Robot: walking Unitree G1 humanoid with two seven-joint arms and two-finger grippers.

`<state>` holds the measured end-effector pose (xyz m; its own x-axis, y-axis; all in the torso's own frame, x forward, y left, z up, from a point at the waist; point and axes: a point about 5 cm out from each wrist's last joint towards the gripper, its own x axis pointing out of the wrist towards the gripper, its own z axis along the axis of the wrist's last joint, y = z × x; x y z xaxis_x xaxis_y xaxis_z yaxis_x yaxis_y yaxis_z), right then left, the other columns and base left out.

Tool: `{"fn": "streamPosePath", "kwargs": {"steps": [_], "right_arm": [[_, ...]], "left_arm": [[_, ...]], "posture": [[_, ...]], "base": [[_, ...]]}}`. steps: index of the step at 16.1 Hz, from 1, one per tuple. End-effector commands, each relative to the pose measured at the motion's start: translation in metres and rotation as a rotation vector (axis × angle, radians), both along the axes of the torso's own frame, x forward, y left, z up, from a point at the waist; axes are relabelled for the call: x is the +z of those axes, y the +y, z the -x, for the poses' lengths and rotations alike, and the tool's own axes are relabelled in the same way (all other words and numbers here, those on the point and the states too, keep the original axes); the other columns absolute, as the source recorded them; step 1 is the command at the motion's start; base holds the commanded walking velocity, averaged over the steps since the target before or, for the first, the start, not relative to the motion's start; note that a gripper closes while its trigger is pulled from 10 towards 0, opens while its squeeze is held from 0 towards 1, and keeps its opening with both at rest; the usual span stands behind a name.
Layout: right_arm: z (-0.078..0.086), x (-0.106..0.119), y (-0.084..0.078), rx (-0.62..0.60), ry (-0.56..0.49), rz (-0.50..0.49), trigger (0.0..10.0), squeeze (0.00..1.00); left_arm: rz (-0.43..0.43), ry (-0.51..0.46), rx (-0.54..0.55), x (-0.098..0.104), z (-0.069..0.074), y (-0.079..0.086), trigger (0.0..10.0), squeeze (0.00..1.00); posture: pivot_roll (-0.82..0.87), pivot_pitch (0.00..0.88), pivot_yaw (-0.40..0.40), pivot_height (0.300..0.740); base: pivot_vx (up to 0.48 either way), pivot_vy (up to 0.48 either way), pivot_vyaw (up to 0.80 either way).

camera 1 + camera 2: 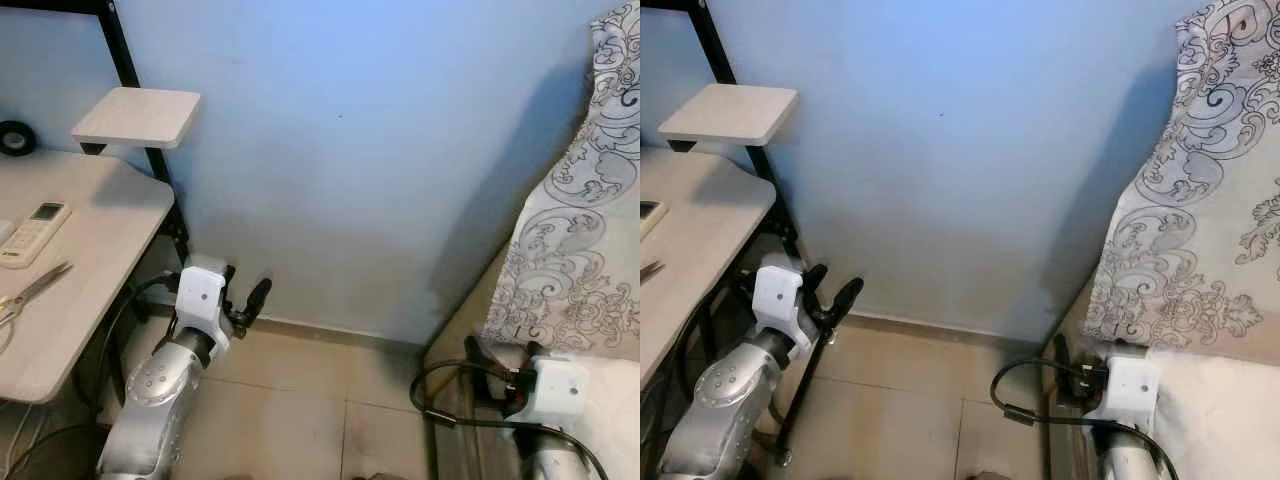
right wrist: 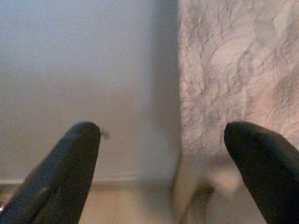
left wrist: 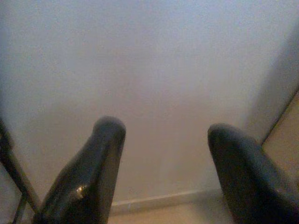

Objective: Clean up the room

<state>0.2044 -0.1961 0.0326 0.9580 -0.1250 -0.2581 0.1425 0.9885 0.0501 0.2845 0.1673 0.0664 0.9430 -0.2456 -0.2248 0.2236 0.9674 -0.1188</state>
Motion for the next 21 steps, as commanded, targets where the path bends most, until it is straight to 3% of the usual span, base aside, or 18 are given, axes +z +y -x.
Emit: {"fn": "streamPosePath", "kwargs": {"steps": [1,3,6,8,11,12,14,17,19,21], "right_arm": [[-0.048,0.0,0.009,0.115,0.068,0.002,10.0,0.0],[-0.071,0.006,0.007,0.172,0.069,0.02,10.0,0.0],[-0.072,0.007,0.013,0.193,0.07,0.019,10.0,0.0],[-0.069,0.006,0.01,0.158,0.062,0.034,10.0,0.0],[-0.041,0.0,-0.006,-0.002,0.034,0.034,10.0,0.0],[-0.033,-0.003,-0.007,-0.051,0.037,0.024,10.0,0.0],[-0.011,-0.01,0.004,-0.12,0.038,0.019,10.0,0.0],[-0.003,-0.005,0.012,-0.1,0.025,0.03,10.0,0.0],[-0.003,0.0,0.01,-0.078,0.013,0.061,10.0,0.0],[-0.013,0.009,0.001,-0.054,-0.014,0.098,10.0,0.0]], "left_arm": [[0.036,0.062,0.057,-0.008,-0.003,-0.011,10.0,0.0],[0.022,0.061,0.097,-0.008,0.001,-0.009,10.0,0.0],[0.019,0.023,0.072,0.0,0.0,-0.014,10.0,0.0],[-0.01,0.024,0.041,0.0,-0.006,-0.012,10.0,0.0],[-0.09,0.019,-0.091,0.01,-0.019,-0.014,10.0,0.0],[-0.109,0.018,-0.126,0.013,-0.025,-0.014,10.0,0.0],[-0.129,-0.019,-0.208,0.025,-0.042,-0.019,10.0,0.0],[-0.026,-0.016,-0.159,0.018,-0.042,-0.029,10.0,0.0],[-0.005,-0.018,-0.171,0.014,-0.038,-0.036,10.0,0.0],[0.026,-0.051,-0.154,0.011,-0.035,-0.037,10.0,0.0]], "posture": [[0.2,0.032,-0.174,0.74],[0.21,0.032,-0.178,0.74],[0.21,0.039,-0.184,0.74],[0.19,0.031,-0.134,0.74],[0.12,0.028,0.021,0.74],[0.11,0.028,0.039,0.74],[0.03,0.034,0.148,0.74],[0.0,0.028,0.126,0.74],[0.0,0.02,0.103,0.74],[0.01,0.003,0.022,0.74]], "base": [[0.0,0.0,0.0],[0.0,0.0,0.0],[0.0,0.0,0.0],[0.0,0.0,0.0],[0.0,0.0,0.0],[0.0,0.0,0.0],[0.0,0.0,0.0],[0.0,0.0,0.0],[0.0,0.0,0.0],[0.0,0.0,0.0]]}}
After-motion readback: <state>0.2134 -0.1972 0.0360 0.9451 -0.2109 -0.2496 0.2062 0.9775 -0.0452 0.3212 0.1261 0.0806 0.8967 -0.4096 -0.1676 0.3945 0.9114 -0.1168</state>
